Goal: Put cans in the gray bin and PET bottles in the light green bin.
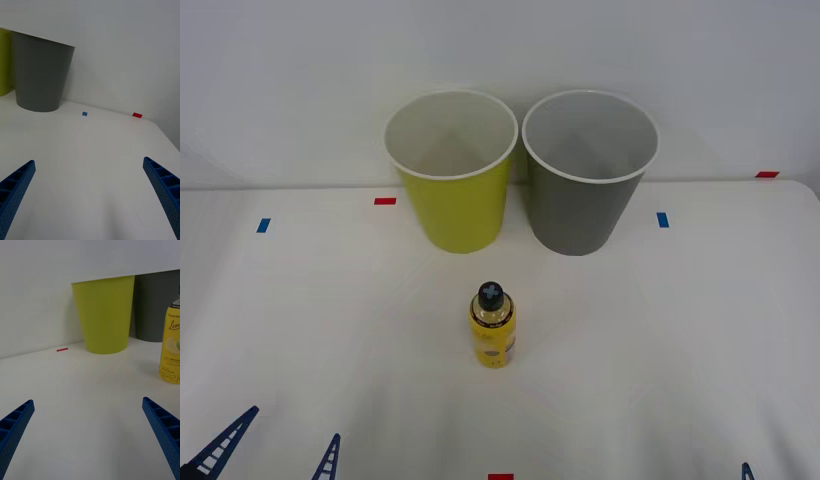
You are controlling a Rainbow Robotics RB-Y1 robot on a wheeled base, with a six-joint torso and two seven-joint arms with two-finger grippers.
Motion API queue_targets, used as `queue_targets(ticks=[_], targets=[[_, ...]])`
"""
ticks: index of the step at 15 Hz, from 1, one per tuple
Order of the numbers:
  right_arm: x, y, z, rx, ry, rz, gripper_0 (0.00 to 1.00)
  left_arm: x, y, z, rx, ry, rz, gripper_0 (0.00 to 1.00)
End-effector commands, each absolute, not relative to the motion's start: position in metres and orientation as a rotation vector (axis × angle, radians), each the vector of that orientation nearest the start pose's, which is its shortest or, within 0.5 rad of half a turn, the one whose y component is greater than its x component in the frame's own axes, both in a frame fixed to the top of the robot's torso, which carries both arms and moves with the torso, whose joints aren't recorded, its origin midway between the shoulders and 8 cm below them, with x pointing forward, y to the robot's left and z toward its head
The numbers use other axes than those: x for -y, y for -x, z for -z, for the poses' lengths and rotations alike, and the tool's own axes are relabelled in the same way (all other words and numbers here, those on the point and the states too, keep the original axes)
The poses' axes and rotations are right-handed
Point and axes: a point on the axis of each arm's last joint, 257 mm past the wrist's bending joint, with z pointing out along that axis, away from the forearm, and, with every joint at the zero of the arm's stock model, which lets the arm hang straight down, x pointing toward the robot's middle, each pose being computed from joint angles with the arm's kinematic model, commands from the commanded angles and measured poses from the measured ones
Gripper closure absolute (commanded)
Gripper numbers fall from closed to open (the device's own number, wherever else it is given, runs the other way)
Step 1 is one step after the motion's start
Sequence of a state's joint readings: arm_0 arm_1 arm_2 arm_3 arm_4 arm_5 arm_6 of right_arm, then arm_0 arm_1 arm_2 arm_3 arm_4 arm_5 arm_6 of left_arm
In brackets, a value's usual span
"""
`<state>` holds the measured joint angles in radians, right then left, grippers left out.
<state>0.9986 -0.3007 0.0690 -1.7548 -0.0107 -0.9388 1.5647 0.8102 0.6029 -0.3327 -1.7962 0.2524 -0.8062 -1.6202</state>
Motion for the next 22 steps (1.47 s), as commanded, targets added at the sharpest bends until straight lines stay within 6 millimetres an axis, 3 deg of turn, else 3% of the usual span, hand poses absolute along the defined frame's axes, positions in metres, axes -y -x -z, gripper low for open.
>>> queue_targets(ticks=[1, 6, 13, 22], targets=[[0.315, -0.194, 0.258, -1.435, 0.199, 0.190, 0.00, -0.223, -0.275, 0.272, -1.445, -0.344, 0.196, 0.00], [0.315, -0.194, 0.258, -1.435, 0.199, 0.190, 0.00, -0.174, -0.308, 0.271, -1.439, -0.421, 0.322, 0.00], [0.315, -0.194, 0.258, -1.435, 0.199, 0.190, 0.00, -0.102, -0.322, 0.268, -1.420, -0.538, 0.475, 0.00], [0.315, -0.194, 0.258, -1.435, 0.199, 0.190, 0.00, -0.061, -0.363, 0.258, -1.401, -0.616, 0.507, 0.00]])
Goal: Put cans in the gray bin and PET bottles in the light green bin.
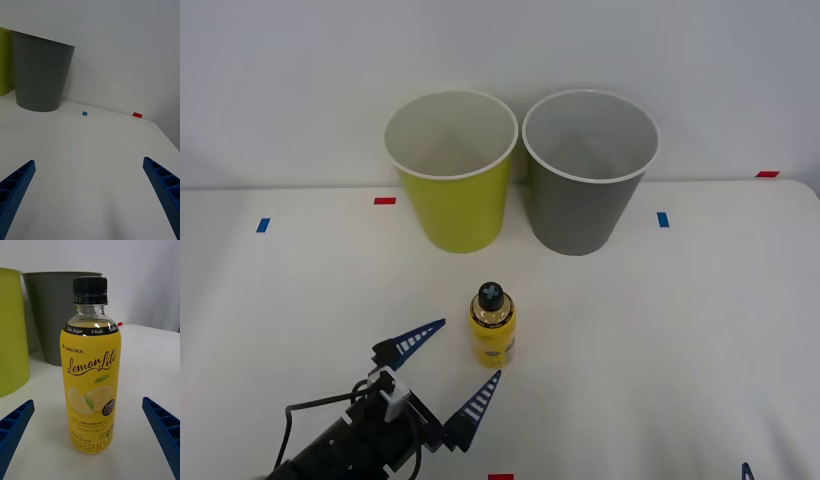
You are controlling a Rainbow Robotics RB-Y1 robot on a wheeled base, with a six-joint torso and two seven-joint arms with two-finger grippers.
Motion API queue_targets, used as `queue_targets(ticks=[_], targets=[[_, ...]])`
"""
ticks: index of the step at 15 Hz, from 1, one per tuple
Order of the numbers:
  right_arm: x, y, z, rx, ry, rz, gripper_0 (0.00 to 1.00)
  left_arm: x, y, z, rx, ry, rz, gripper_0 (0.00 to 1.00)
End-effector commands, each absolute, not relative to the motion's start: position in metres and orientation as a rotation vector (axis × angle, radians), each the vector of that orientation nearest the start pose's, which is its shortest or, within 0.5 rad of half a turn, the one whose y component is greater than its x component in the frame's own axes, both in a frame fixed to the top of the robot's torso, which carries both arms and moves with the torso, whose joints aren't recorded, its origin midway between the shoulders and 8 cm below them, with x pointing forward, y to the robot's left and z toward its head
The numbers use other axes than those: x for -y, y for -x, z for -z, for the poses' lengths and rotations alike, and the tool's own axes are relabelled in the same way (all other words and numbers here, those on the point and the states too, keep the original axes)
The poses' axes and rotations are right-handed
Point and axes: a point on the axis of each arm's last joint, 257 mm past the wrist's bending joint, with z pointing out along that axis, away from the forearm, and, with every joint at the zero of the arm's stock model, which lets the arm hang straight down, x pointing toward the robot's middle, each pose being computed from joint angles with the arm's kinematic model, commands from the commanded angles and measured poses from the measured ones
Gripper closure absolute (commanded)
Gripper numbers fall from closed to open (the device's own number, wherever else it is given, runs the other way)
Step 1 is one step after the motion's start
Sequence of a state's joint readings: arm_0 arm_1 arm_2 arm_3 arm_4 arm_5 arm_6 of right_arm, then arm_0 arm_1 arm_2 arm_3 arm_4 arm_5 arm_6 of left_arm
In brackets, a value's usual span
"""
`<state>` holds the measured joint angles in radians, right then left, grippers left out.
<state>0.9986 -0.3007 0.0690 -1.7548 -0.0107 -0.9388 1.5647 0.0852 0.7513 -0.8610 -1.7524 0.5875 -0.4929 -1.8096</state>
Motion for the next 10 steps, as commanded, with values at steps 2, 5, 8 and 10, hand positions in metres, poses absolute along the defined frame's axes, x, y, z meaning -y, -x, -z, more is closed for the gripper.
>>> queue_targets(ticks=[2, 5, 8, 10], targets=[[0.315, -0.194, 0.258, -1.435, 0.199, 0.190, 0.00, -0.050, -0.372, 0.254, -1.395, -0.582, 0.526, 0.00], [0.315, -0.194, 0.258, -1.435, 0.199, 0.190, 0.00, -0.038, -0.387, 0.247, -1.384, -0.537, 0.547, 0.00], [0.315, -0.194, 0.258, -1.435, 0.199, 0.190, 0.00, -0.028, -0.394, 0.237, -1.376, -0.500, 0.577, 0.00], [0.315, -0.194, 0.258, -1.435, 0.199, 0.190, 0.00, -0.024, -0.397, 0.235, -1.378, -0.497, 0.583, 0.00]])
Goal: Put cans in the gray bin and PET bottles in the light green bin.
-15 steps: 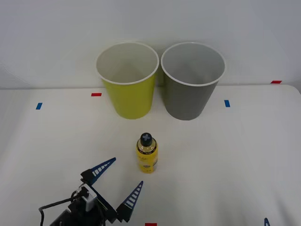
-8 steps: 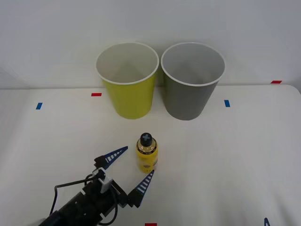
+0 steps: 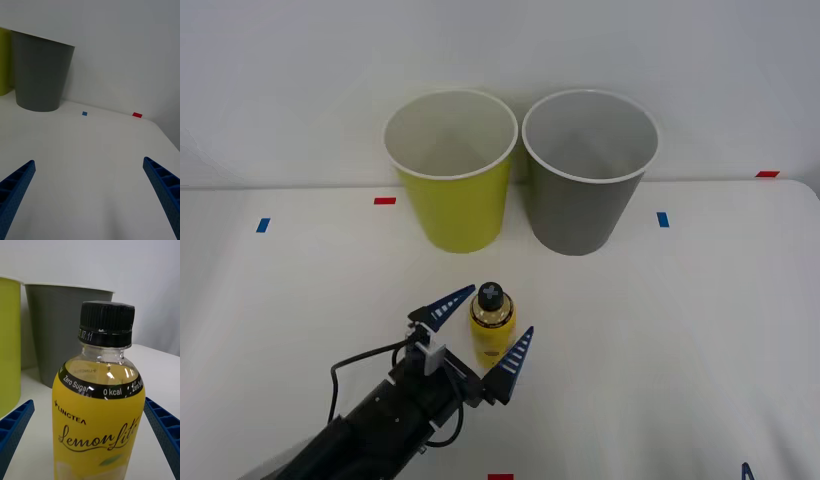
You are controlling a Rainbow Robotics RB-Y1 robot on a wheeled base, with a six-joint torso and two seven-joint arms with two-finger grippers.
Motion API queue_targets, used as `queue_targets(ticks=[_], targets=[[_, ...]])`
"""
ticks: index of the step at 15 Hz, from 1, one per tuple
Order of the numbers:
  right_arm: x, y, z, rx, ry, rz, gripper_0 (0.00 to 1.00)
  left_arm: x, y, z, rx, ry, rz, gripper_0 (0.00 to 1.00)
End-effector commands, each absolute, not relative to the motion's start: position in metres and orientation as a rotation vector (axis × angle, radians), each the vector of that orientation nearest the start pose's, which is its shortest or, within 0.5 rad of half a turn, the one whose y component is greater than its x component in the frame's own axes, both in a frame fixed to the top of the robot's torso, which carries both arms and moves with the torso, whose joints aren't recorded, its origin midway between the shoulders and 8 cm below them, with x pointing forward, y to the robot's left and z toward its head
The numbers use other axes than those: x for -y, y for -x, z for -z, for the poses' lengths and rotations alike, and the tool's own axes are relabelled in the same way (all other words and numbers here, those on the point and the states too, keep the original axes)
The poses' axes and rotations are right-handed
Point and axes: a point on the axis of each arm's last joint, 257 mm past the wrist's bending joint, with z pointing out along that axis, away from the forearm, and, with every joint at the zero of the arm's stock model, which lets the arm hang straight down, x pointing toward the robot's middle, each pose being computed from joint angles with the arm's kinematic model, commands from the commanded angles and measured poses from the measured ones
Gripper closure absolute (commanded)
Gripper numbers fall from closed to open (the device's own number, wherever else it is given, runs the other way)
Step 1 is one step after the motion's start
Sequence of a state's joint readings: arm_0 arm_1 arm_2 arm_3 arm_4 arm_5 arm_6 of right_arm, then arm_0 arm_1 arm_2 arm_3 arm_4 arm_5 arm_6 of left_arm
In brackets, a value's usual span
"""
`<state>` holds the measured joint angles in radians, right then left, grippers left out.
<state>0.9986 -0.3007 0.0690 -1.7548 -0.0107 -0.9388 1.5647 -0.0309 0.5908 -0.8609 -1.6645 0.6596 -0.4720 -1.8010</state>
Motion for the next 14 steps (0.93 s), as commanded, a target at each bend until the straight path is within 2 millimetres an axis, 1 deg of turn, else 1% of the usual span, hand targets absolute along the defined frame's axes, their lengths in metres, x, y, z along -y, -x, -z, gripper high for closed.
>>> queue_targets(ticks=[1, 3, 9, 12, 13, 14], targets=[[0.315, -0.194, 0.258, -1.435, 0.199, 0.190, 0.00, -0.023, -0.398, 0.233, -1.373, -0.495, 0.585, 0.00], [0.315, -0.194, 0.258, -1.435, 0.199, 0.190, 0.00, -0.019, -0.399, 0.231, -1.374, -0.491, 0.592, 0.00], [0.315, -0.194, 0.258, -1.435, 0.199, 0.190, 0.00, -0.013, -0.396, 0.238, -1.397, -0.500, 0.599, 0.00], [0.315, -0.194, 0.258, -1.435, 0.199, 0.190, 0.00, -0.010, -0.396, 0.237, -1.395, -0.495, 0.605, 0.00], [0.315, -0.194, 0.258, -1.435, 0.199, 0.190, 0.00, -0.010, -0.396, 0.236, -1.395, -0.494, 0.606, 0.48], [0.315, -0.194, 0.258, -1.435, 0.199, 0.190, 0.00, -0.008, -0.397, 0.235, -1.391, -0.493, 0.608, 0.98]])
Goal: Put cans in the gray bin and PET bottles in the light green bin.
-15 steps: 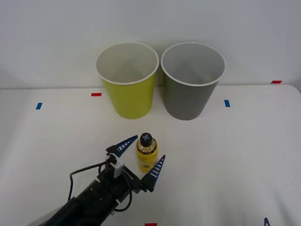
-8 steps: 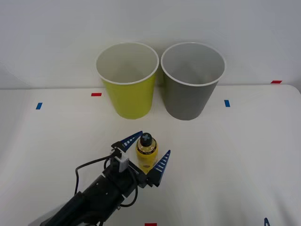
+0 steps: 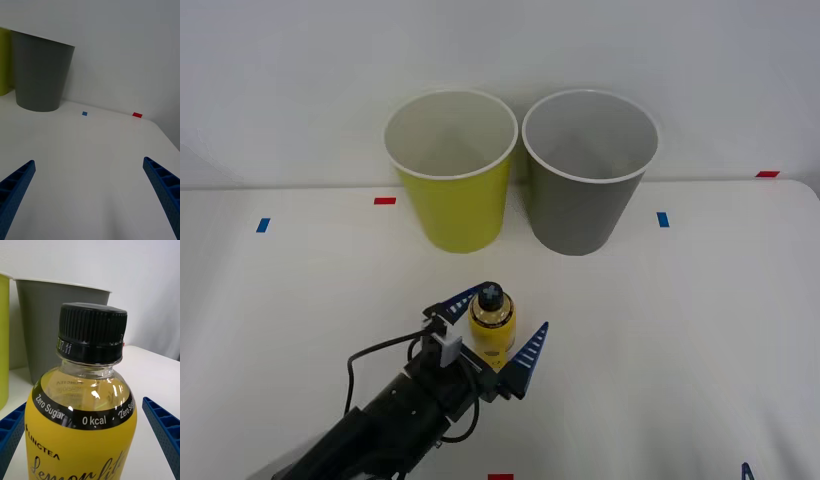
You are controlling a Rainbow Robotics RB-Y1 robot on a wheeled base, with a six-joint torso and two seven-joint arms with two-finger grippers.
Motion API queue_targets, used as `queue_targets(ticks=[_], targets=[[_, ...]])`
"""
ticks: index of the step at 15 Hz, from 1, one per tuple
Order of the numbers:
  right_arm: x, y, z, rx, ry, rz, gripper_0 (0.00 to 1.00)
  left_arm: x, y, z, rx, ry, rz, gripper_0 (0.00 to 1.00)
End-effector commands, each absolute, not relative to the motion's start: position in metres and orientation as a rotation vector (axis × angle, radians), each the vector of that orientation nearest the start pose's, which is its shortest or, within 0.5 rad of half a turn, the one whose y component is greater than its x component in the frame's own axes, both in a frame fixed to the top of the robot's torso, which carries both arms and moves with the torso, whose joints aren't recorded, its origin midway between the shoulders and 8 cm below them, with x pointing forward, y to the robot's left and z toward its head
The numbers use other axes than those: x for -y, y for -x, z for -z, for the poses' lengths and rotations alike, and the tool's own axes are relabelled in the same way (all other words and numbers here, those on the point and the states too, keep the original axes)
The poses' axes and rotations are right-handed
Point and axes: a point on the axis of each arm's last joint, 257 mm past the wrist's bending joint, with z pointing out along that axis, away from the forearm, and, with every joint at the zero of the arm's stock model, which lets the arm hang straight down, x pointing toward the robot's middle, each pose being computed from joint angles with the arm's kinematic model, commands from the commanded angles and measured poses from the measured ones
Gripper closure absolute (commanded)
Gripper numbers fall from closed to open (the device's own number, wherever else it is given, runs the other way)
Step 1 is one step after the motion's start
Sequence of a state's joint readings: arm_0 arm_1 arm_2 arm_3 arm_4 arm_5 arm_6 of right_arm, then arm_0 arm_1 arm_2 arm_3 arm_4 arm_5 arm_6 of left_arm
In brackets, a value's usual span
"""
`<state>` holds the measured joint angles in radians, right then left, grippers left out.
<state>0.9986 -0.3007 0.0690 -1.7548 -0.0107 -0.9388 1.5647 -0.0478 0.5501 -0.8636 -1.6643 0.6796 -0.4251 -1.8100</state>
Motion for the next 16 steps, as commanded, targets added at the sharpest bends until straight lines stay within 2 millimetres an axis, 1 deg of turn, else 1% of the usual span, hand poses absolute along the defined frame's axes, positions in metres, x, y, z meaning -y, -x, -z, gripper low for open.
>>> queue_targets(ticks=[1, 6, 9, 12, 15, 16], targets=[[0.315, -0.194, 0.258, -1.435, 0.199, 0.190, 0.00, -0.008, -0.397, 0.235, -1.391, -0.493, 0.608, 1.00], [0.315, -0.194, 0.258, -1.435, 0.199, 0.190, 0.00, -0.008, -0.396, 0.235, -1.394, -0.490, 0.610, 1.00], [0.315, -0.194, 0.258, -1.435, 0.199, 0.190, 0.00, -0.007, -0.398, 0.237, -1.431, -0.517, 0.607, 1.00], [0.315, -0.194, 0.258, -1.435, 0.199, 0.190, 0.00, -0.018, -0.399, 0.231, -1.517, -0.592, 0.579, 1.00], [0.315, -0.194, 0.258, -1.435, 0.199, 0.190, 0.00, -0.039, -0.395, 0.211, -1.601, -0.628, 0.533, 1.00], [0.315, -0.194, 0.258, -1.435, 0.199, 0.190, 0.00, -0.050, -0.395, 0.202, -1.629, -0.635, 0.508, 1.00]])
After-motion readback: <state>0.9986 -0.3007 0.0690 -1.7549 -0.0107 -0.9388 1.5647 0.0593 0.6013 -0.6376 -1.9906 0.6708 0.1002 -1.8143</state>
